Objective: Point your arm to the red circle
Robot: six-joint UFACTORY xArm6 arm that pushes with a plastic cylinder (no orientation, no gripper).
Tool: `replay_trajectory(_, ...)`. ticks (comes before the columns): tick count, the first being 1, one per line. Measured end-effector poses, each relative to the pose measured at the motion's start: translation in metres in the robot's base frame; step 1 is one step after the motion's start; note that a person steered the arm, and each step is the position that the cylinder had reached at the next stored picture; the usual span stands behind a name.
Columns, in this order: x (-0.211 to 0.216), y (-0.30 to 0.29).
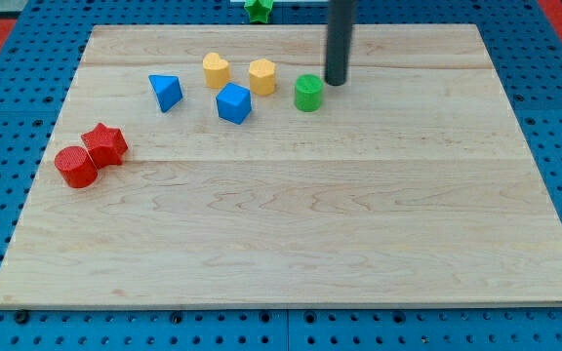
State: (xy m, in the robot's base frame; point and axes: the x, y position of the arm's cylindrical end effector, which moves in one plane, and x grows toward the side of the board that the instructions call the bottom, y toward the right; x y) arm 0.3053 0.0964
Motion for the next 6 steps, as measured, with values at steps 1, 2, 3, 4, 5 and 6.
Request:
replay_trajectory(1,0.064,0.044)
replay_trajectory(2,0.148,-0.057)
replay_trajectory(3,0.155,-0.169)
replay_trajectory(4,0.180,-0.218)
replay_trajectory(5,0.206,-0.257)
replay_trajectory(6,0.206,-0.380)
